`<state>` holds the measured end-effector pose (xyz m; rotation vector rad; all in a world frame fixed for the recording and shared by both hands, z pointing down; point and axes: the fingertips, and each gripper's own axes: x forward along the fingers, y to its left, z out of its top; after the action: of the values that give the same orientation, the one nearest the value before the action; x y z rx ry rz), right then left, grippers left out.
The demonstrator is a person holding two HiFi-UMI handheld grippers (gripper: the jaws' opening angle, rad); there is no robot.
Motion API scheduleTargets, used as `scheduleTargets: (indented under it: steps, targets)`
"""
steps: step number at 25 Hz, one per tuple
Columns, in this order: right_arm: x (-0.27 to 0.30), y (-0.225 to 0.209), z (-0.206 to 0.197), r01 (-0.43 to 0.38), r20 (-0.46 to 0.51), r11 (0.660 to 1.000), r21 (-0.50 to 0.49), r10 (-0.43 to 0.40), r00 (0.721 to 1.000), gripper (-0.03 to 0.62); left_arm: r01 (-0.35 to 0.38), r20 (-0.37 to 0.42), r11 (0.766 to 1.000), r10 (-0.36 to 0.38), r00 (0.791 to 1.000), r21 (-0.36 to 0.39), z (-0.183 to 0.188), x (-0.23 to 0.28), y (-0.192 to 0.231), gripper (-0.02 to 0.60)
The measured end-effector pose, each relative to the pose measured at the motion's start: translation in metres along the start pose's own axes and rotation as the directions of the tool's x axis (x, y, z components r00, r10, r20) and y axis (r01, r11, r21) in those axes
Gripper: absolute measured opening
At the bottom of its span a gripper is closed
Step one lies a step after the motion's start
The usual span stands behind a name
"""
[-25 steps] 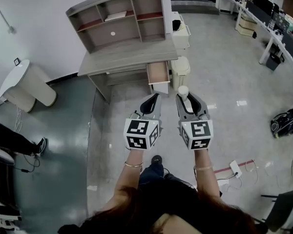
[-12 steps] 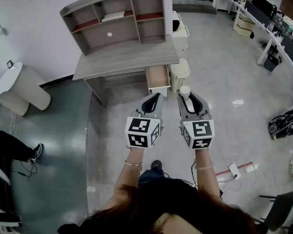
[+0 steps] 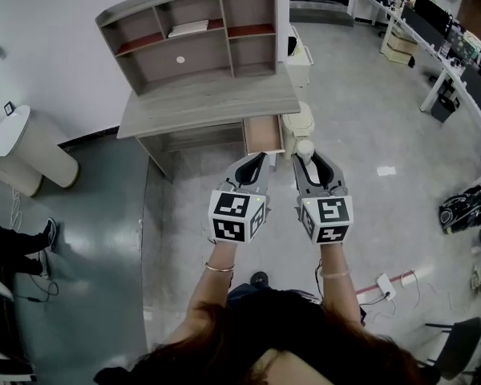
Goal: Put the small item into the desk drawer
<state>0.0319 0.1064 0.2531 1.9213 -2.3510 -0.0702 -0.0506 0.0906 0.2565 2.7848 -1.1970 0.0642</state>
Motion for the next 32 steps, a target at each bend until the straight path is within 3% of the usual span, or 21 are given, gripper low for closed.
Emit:
scheduleTargets:
  steps: [18,32]
  targets:
    - [0.042,0.014,-0.011,0.029,-0.024,1.0,-0.001,-0.029,0.999,0.121,0.045,-0.016,0.999,-0.045,0.999,-0.022,-0.012,0.021,0.039,0.015]
    - [0.096,-0.012,-0.018,-0.004,-0.027,1.0,-0.013,0.004,1.0,0.121,0.015,-0.021,1.0,-0.016,1.0,-0.022,-0.011,0.074,0.065,0.017]
